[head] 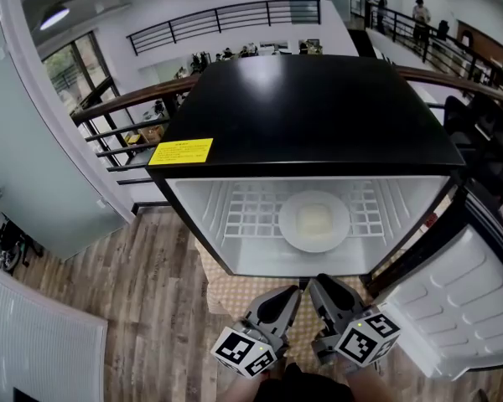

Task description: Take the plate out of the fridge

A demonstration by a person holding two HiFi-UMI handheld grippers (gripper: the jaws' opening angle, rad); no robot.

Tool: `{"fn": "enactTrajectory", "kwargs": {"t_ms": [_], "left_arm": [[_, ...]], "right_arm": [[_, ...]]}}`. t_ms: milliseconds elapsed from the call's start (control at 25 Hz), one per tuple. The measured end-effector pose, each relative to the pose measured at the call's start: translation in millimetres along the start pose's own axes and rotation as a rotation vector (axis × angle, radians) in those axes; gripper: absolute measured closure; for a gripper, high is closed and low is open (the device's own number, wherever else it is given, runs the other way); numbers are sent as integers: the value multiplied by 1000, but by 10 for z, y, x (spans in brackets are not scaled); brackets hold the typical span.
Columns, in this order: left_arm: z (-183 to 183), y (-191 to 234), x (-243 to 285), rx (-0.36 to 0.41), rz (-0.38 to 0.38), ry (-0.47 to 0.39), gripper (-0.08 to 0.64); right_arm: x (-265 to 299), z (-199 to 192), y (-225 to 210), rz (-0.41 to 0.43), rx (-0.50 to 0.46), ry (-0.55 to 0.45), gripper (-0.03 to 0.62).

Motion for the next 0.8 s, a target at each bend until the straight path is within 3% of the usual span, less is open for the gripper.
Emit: {"fn": "enactTrajectory", "kwargs": {"t_ms": [200,320,520,800], "left_arm": [[-5,51,28,5,1,2,548],[19,76,14,-1,11,6,548],[64,172,33,-11,18,13,548],[168,245,113,11,-15,32,548]], "right_arm": [[77,107,-142,-5,262,-53,530],[94,129,-183,-4,386,-70,480],[256,271,-170,55,537,-132,468],[373,289,-225,-4,706,-157,468]]}}
Point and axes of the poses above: the fingertips, and each gripper's own axes: x forward along the fingers, y to its left, z out of its top, the point moved 10 cm from there along -x, backward along the fingers, and after that the axes turned 7 degrees about -z, right-handed, at the moved point
